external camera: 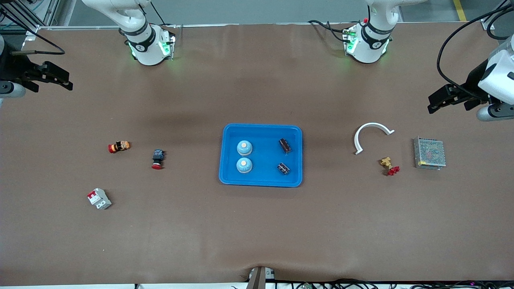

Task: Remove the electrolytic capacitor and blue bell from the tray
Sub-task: 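Move the left gripper and the right gripper toward the blue tray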

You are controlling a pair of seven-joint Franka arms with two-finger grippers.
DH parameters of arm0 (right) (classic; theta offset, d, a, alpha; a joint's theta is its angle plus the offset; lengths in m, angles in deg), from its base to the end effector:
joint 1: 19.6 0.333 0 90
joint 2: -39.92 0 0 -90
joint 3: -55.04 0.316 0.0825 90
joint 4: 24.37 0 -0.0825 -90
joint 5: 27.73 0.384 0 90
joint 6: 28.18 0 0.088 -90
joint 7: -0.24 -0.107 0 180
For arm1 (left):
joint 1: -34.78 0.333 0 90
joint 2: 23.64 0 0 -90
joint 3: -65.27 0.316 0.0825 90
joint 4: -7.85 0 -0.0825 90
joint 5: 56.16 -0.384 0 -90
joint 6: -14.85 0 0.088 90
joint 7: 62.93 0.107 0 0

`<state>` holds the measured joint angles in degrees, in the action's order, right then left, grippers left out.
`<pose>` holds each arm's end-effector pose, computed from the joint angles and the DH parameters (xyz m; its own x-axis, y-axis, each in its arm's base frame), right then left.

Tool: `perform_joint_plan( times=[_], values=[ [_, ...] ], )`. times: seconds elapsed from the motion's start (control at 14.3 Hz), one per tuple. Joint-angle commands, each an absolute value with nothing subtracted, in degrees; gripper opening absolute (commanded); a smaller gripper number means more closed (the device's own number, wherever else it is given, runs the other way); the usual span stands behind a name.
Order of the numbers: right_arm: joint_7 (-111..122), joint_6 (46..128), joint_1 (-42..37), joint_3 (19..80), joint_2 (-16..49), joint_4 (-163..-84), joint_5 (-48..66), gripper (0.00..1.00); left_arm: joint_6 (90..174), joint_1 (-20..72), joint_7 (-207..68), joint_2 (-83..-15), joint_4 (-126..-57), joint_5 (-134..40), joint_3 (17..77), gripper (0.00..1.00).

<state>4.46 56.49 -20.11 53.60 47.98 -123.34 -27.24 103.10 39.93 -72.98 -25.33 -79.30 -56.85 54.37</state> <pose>0.4982 -0.0169 0.6179 0.9933 0.0412 -0.1075 0.0393 -0.9990 -0.0200 0.5583 -0.0532 0.6291 0.9971 0.0754 -0.0085 0.0753 -0.9971 -0.0081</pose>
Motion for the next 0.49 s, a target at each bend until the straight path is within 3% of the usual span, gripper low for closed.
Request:
perform_joint_plan(
  times=[0.0,0.42],
  values=[
    [5.1,56.9,-20.3,53.9,49.0,-124.4,-28.1,1.00,102.9,40.0,-72.6,-25.7,-78.3,-58.1,54.2,1.00],
    [5.0,56.6,-20.2,54.0,48.8,-124.3,-28.1,1.00,103.0,39.6,-72.5,-25.8,-78.2,-58.0,54.1,1.00]
  ],
)
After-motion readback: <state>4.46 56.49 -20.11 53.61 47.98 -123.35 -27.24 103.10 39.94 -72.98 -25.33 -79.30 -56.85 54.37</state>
